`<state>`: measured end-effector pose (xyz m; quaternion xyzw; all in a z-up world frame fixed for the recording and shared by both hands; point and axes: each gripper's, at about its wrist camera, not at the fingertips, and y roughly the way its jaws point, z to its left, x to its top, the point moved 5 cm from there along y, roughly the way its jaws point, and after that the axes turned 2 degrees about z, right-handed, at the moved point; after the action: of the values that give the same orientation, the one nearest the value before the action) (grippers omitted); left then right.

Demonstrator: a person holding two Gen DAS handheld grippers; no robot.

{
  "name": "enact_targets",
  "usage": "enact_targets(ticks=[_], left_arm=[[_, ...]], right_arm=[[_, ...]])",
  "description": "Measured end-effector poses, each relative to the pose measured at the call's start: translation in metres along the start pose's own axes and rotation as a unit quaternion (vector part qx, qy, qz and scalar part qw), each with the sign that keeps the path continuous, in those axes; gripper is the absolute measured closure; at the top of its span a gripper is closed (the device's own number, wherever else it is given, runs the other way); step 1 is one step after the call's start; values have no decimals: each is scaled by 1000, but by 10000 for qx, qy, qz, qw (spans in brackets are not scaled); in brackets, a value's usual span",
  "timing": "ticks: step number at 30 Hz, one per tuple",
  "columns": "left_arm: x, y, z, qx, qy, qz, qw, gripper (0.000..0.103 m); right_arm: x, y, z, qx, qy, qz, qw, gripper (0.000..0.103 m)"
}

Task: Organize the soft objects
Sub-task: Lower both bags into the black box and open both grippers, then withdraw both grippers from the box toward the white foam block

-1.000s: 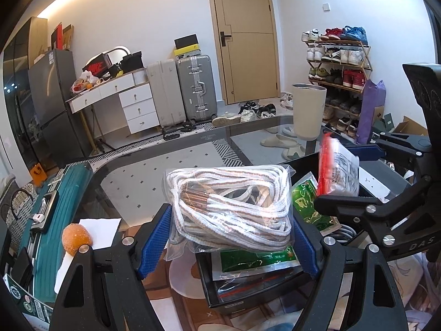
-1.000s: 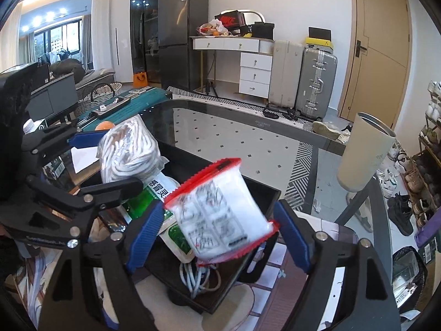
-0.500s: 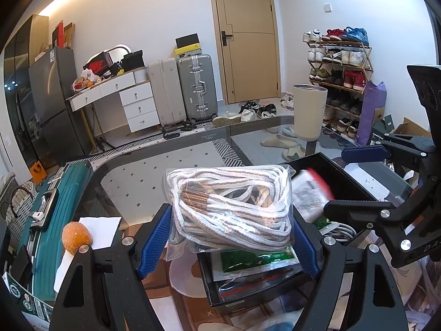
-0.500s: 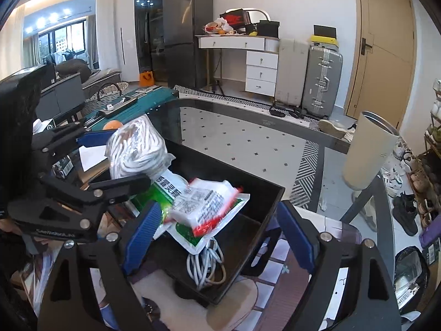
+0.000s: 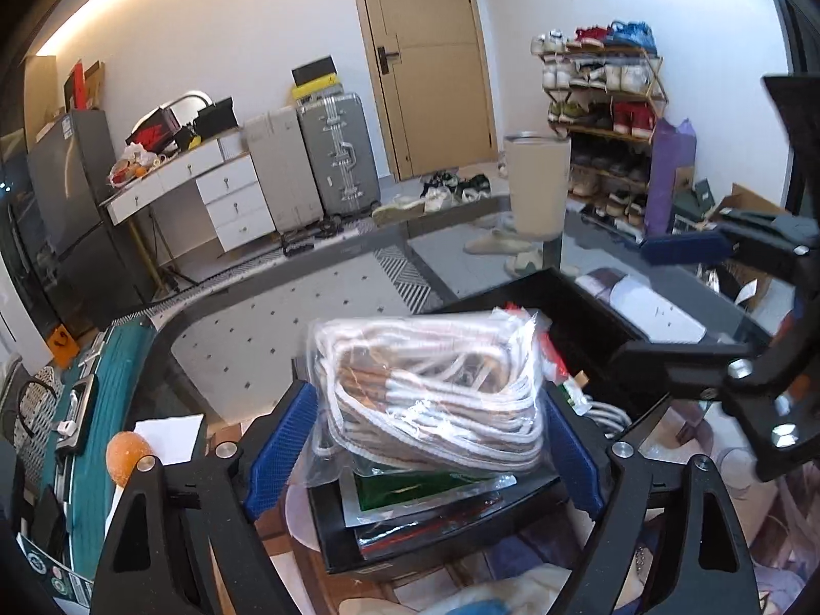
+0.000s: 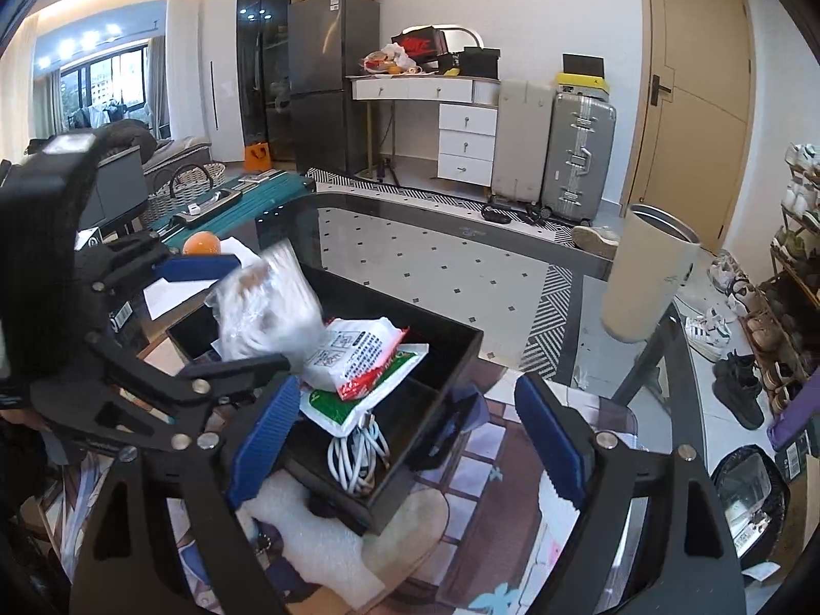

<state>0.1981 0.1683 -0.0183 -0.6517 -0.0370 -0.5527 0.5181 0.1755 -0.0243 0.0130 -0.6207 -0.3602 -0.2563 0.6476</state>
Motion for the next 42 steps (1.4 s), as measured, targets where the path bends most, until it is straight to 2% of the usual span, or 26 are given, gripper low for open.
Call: enact_targets(ticks=[5, 11, 14, 17, 18, 25, 30, 37, 39, 42], left_arm=[[-5, 0, 7, -59, -346, 125, 9993, 1], [-10, -17, 21, -58, -645, -46, 9979, 1], [-15, -25, 35, 205, -828, -205, 9961, 1], [-22, -19, 46, 581, -791, -19, 9952, 1], [-23, -16, 46, 589, -756, 59, 9954, 1], [-17, 1, 23, 226, -571, 282, 9977, 1], [-10, 3, 8, 43, -471, 286, 9985, 1], [-14, -6, 2, -628, -480, 297, 9964, 1], [-17, -8, -1, -857, -449, 412, 9945, 1], [-22, -13, -7, -702, -205, 384, 9966, 1]], right_arm=[[-5, -11, 1, -47, 86, -39, 9999, 16], [-12, -27, -2, -133, 273, -125, 9995, 16], [-17, -35, -1, -125, 354, -181, 9991, 11], [-21, -41, -1, -125, 432, -251, 9987, 10], [-21, -42, 0, -119, 450, -265, 9986, 10], [-23, -42, -3, -126, 528, -208, 9983, 10], [-28, -45, -3, -138, 565, -143, 9982, 9], [-36, -49, -4, -159, 657, -100, 9977, 9], [-37, -50, -3, -172, 690, -90, 9974, 8], [-39, -52, -3, -185, 724, -86, 9972, 8]])
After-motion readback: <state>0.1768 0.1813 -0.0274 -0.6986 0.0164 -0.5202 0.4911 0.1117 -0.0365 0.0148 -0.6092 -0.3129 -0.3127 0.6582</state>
